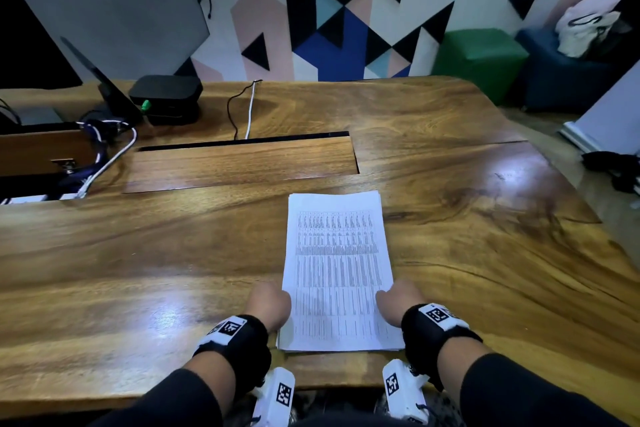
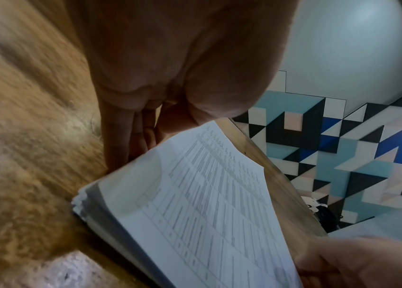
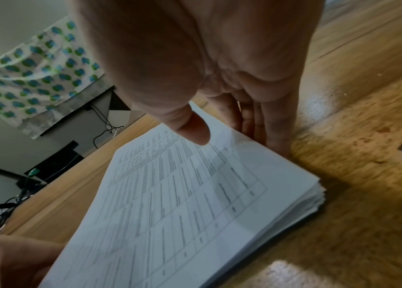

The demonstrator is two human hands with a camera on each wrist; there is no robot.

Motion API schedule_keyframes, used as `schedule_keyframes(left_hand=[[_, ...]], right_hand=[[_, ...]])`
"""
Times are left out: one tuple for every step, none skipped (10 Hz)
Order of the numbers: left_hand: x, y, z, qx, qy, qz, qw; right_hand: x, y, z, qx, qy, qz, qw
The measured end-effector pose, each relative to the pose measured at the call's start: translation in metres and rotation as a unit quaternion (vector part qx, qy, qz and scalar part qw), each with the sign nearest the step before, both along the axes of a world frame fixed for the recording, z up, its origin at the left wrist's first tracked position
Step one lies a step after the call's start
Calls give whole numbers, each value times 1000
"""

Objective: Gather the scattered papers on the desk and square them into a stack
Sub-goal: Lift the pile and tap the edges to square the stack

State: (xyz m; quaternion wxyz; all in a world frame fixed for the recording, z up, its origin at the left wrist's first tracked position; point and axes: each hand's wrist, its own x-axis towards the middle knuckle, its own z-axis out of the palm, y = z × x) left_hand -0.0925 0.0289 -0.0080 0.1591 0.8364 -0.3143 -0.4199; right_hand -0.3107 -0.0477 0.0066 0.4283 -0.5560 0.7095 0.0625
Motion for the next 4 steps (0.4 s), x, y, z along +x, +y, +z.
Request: schedule_keyframes(left_hand=[[-2, 3, 6, 10, -10, 8, 1000], [-3, 7, 14, 3, -9, 17, 1000], [-6, 8, 18, 8, -15, 8, 1000], [-4, 8, 17, -6, -17, 11, 1000]], right_hand=[[-2, -2, -4, -1, -3, -4, 1000], [-4, 1, 3, -6, -4, -14, 1000], [-3, 3, 0, -9, -19, -27, 999], [-4, 4, 7, -24, -21, -28, 999]])
